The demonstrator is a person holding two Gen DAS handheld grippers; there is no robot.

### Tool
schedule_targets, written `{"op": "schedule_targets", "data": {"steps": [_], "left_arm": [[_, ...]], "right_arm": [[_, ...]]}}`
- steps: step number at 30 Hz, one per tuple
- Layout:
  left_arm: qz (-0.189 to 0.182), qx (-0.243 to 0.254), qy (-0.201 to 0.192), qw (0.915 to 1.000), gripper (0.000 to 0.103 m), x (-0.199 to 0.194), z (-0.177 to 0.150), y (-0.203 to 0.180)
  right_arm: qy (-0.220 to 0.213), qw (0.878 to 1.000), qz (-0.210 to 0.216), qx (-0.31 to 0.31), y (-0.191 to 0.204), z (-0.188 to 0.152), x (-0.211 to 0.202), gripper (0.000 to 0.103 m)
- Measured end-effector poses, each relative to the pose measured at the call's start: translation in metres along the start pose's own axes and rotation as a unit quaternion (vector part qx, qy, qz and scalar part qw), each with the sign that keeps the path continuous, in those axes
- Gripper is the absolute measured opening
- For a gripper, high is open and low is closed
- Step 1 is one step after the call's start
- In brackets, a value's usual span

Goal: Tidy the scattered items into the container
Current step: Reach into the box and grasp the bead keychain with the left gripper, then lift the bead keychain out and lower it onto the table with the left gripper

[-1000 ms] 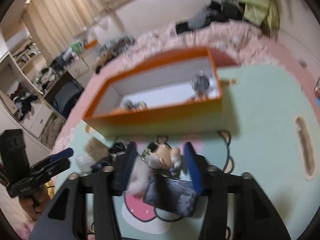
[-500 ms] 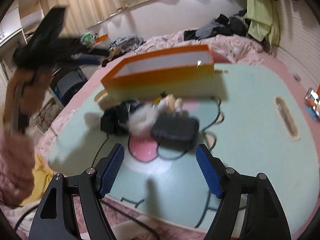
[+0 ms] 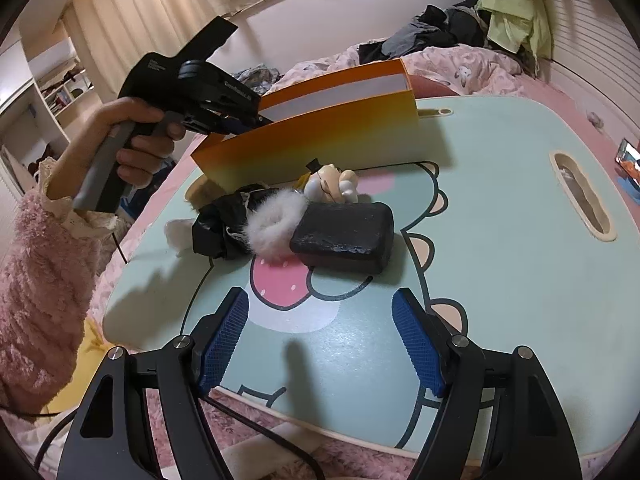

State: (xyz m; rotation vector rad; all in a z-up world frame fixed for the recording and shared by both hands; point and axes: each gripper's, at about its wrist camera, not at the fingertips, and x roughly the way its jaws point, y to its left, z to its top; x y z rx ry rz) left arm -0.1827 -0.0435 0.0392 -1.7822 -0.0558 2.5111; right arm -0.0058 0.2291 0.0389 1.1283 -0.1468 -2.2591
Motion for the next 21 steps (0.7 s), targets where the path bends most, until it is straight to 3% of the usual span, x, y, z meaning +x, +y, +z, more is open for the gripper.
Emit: {"op": "schedule_targets", "data": {"steps": [6,9,15,21], "left_arm": [[0.010,-0.004,-0.010,0.9999,0.009,0.007,0.007,0.007],[-0.011,-0.009,-0.017,0.9998,0.009,0.000,0.007,0.010],[-0.071,-0.008,-0.088,0.9936,0.009,-0.066,-0.001,0.016],[-0.118,0.019,-0.128,0.9846,0.009,-0.117,-0.043,0.014]], "right_arm": [[0.001,1.000,0.001,0.007,-0.001,0.000,0.000,0.075],[0.001,1.000,0.001,0.009,-0.002,0.000,0.000,0.075],[0.003,1.000,0.001,0.008,-0.003,0.000,0.000,0.075],[0.004,1.000,0.000,0.008,-0.003,-0.001,0.000,0.075]]}}
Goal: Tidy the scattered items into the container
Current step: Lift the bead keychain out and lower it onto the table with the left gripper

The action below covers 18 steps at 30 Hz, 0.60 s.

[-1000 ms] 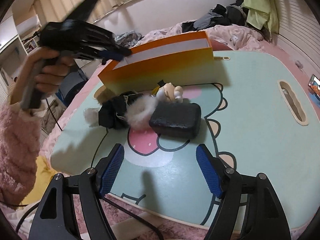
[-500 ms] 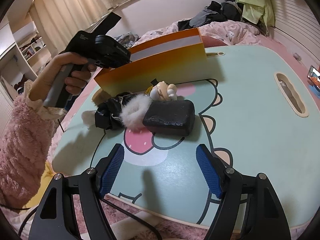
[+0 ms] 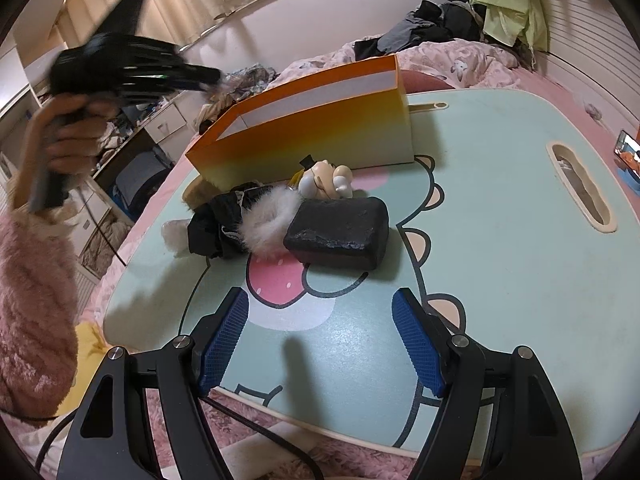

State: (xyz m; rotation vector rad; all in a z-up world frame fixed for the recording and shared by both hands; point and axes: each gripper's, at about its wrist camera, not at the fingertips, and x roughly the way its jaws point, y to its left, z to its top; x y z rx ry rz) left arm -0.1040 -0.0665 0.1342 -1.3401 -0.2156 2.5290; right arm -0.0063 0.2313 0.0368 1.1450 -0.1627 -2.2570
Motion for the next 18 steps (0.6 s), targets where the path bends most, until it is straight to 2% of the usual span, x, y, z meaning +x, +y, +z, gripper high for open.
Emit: {"op": "schedule_targets", "data": {"steps": [4,8,11,13,16,18], "left_arm": [[-0.038,0.010,0.004,0.9992,0.009,-0.009,-0.040,-0.004],[-0.036,0.020,0.019,0.9990,0.009,-0.002,-0.088,-0.005],[-0.027,0.010,0.026,0.9992,0.009,0.005,-0.115,-0.002],[-0.016,0.012,0.031,0.9993,0.009,0.013,-0.122,0.000],[0.024,0.028,0.035,0.9987,0.010,0.031,-0.129,-0.001],[0.026,0.028,0.034,0.9987,0.010,0.038,-0.132,0.000]], "right_arm": [[0.000,1.000,-0.002,-0.001,0.002,-0.001,0.001,0.075],[0.001,1.000,-0.005,-0.002,0.005,-0.001,0.001,0.075],[0.001,1.000,-0.006,-0.003,0.006,-0.002,0.001,0.075],[0.001,1.000,-0.007,-0.004,0.007,-0.002,0.001,0.075],[0.001,1.000,-0.007,-0.006,0.007,-0.002,0.001,0.075],[0.000,1.000,-0.006,-0.004,0.007,-0.002,0.000,0.075]]}}
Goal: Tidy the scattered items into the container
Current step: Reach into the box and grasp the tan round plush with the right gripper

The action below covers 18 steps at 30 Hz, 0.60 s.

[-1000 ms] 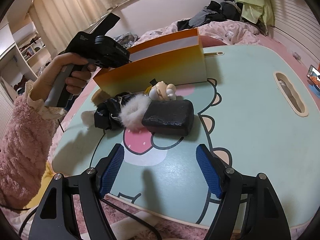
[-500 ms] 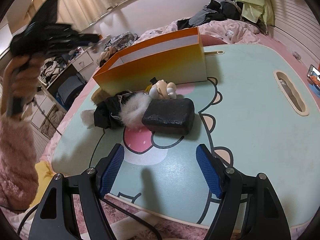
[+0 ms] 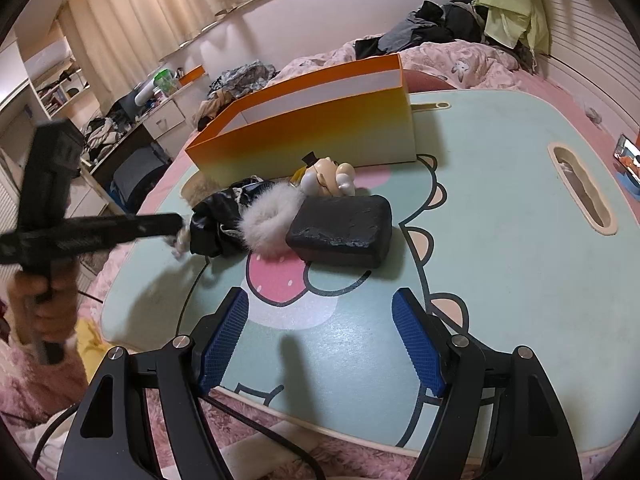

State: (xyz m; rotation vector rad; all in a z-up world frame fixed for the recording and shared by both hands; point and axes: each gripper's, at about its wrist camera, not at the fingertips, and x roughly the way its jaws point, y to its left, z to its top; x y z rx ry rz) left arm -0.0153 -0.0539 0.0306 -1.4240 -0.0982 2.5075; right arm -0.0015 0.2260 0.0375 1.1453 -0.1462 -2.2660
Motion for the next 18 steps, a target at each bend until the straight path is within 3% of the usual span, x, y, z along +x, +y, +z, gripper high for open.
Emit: {"op": "schedule_targets", "data": {"steps": [3,7,12,18], "left_arm": [[-0.002,0.002,-0.015,0.9999,0.012,0.001,-0.004,-0.003],[-0.012,0.022,-0.049,0.9985,0.041,-0.011,-0.010,-0.008],[-0.029,0.021,-0.099,0.9944,0.057,-0.035,-0.018,-0.006],[-0.031,-0.006,-0.140,0.9897,0.059,-0.046,-0.038,-0.003]], "right_arm": [[0.000,1.000,-0.003,0.001,0.000,0.000,0.000,0.075],[-0.001,1.000,-0.011,-0.001,0.001,0.001,-0.001,0.075],[-0.019,0.999,-0.037,-0.028,0.012,0.011,-0.010,0.075],[-0.027,0.997,-0.015,-0.069,0.048,0.085,-0.015,0.075]]}}
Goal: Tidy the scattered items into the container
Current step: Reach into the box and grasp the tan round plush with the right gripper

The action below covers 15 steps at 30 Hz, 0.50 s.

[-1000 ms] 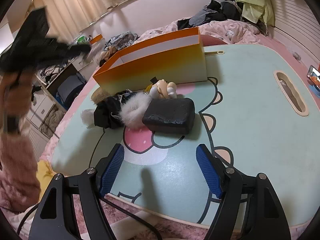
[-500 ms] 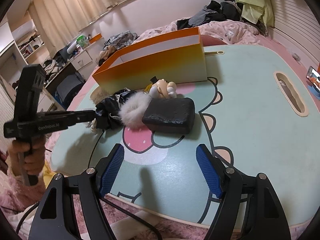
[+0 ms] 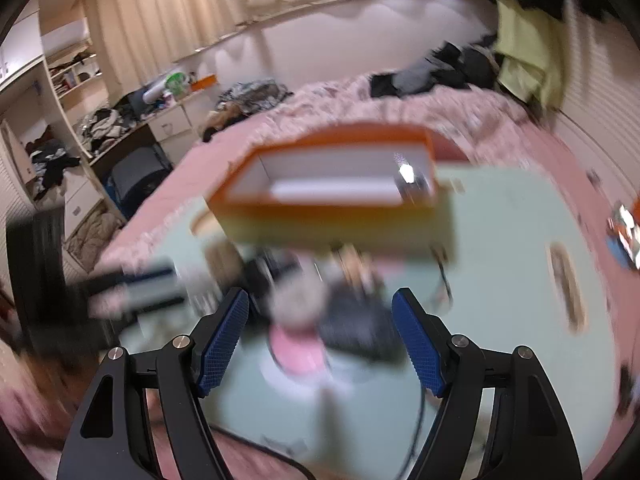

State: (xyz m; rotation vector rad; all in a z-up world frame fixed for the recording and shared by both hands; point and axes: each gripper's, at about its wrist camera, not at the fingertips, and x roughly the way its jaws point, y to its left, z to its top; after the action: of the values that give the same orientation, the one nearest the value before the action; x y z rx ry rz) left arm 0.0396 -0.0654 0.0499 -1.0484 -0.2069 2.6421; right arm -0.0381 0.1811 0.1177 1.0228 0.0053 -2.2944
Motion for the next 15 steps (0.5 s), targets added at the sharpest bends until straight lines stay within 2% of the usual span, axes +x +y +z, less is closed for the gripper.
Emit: {"op": "schedule_targets", "data": {"steps": [1,3,5,6,10,12,14,15], "left_arm": [[0.002,-0.001,-0.001,1.0000,0.059,-0.001,0.001,0.001],[0.011,-0.005,-0.007,0.9999,0.059,-0.005,0.006,0.007],[0.022,-0.012,-0.023,0.9994,0.059,-0.013,0.008,0.014],[0.028,-0.015,-0.033,0.9990,0.062,-0.018,0.008,0.019],[0.039,-0.025,-0.049,0.9977,0.064,-0.027,0.004,0.032],[0.034,-0.036,-0.050,0.9975,0.064,-0.027,0.004,0.038],[0.025,-0.046,-0.052,0.9973,0.064,-0.027,0.003,0.043],[0.022,-0.048,-0.053,0.9972,0.064,-0.027,0.002,0.044]], "right_arm": [[0.016,1.000,0.008,-0.001,0.003,0.017,0.007,0.075],[0.077,0.996,0.043,0.019,0.007,0.059,0.037,0.075],[0.123,0.989,0.079,0.039,0.007,0.086,0.068,0.075],[0.147,0.985,0.083,0.046,0.009,0.097,0.087,0.075],[0.209,0.977,0.027,0.030,0.023,0.117,0.154,0.074],[0.247,0.968,0.023,0.035,0.027,0.116,0.183,0.073],[0.281,0.959,0.025,0.042,0.029,0.111,0.204,0.063],[0.294,0.955,0.023,0.043,0.030,0.109,0.213,0.063]]}}
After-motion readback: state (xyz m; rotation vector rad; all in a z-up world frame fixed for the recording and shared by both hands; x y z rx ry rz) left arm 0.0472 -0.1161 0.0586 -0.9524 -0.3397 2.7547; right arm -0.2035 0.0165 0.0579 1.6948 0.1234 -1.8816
